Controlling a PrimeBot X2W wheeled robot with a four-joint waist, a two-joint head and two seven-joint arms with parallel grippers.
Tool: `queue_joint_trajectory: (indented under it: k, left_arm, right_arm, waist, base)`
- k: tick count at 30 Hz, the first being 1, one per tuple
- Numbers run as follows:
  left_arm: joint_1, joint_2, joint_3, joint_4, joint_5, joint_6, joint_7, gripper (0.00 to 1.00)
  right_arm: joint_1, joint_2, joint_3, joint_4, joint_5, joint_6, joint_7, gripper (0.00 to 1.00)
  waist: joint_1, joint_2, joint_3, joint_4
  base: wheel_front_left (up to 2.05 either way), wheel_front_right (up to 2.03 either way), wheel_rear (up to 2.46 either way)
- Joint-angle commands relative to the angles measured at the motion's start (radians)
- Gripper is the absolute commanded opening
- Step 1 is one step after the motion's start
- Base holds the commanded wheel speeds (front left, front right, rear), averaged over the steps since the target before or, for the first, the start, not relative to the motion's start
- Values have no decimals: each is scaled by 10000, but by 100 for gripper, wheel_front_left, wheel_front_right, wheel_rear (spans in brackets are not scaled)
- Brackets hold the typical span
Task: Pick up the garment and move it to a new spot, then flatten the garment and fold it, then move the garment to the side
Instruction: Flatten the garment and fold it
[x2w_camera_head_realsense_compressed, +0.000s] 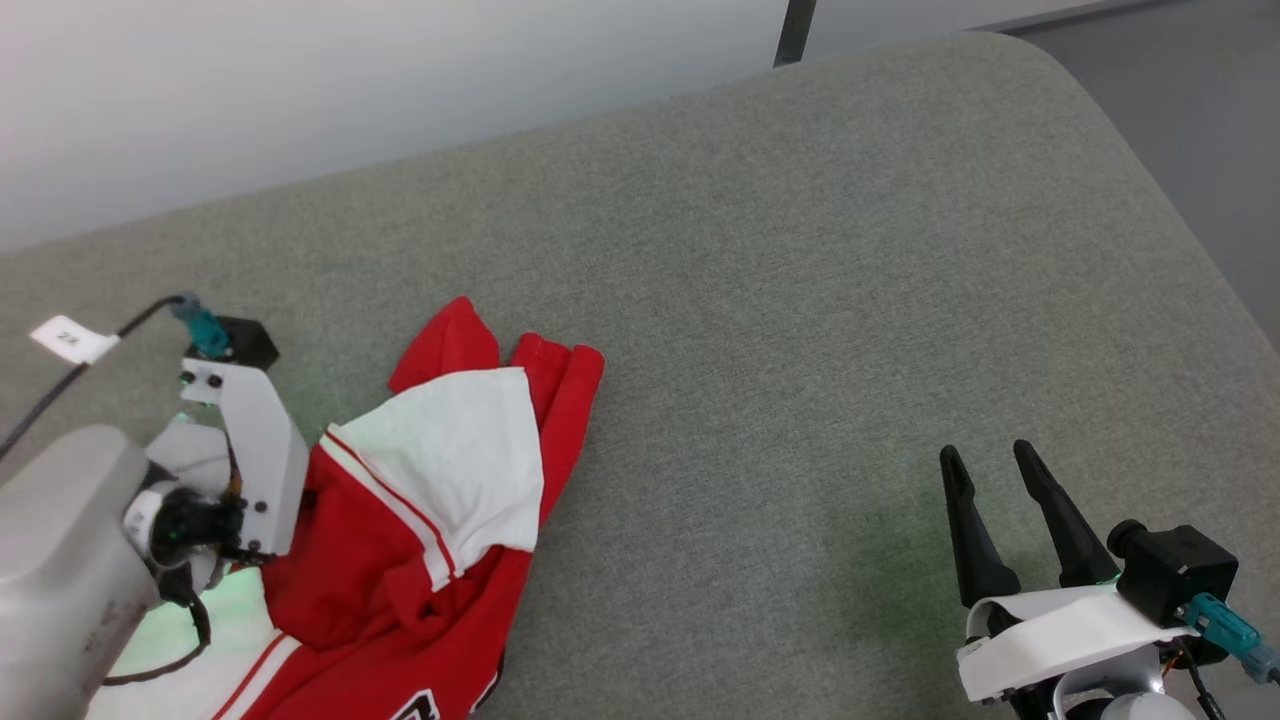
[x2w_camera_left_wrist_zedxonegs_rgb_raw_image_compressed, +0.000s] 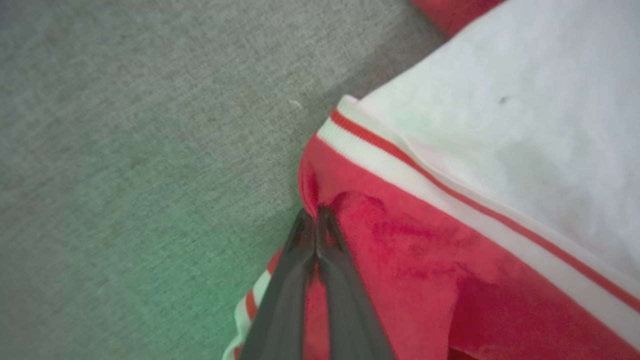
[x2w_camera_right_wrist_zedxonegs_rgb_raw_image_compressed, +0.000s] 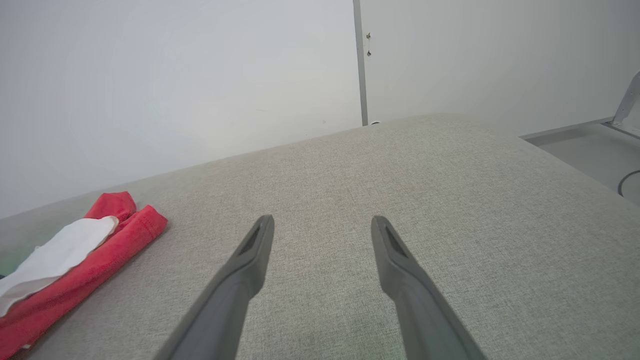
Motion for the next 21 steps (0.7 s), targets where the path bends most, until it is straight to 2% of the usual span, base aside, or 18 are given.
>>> queue_joint_trajectory:
  k: [1,8,15,21]
  left_arm:
    - [473,-215,-320,-3,90,-45,146,0]
    - [-406,101,-208,-793,732,-179,-819,0]
    - [-1065,-213,-429,-1833,900,-289,-1703,0]
    - [-1659,-619,-969,-2751,348,-292,-2072,0]
  right_arm:
    - [-134,9,-15,17,46,2,-54,100]
    - [53,9,-5,127,-51,2,52,100]
    - [218,9,122,127,-74,2,186,100]
    - [287,8,82,122,-87,2,260,100]
  waist:
    - [0,0,-59,24]
    - [0,0,-474,49]
    - [0,0,-867,-114]
    - [0,0,-1037,-458]
  base:
    - [0,0,0]
    - [0,0,0]
    - [0,0,0]
    - [0,0,0]
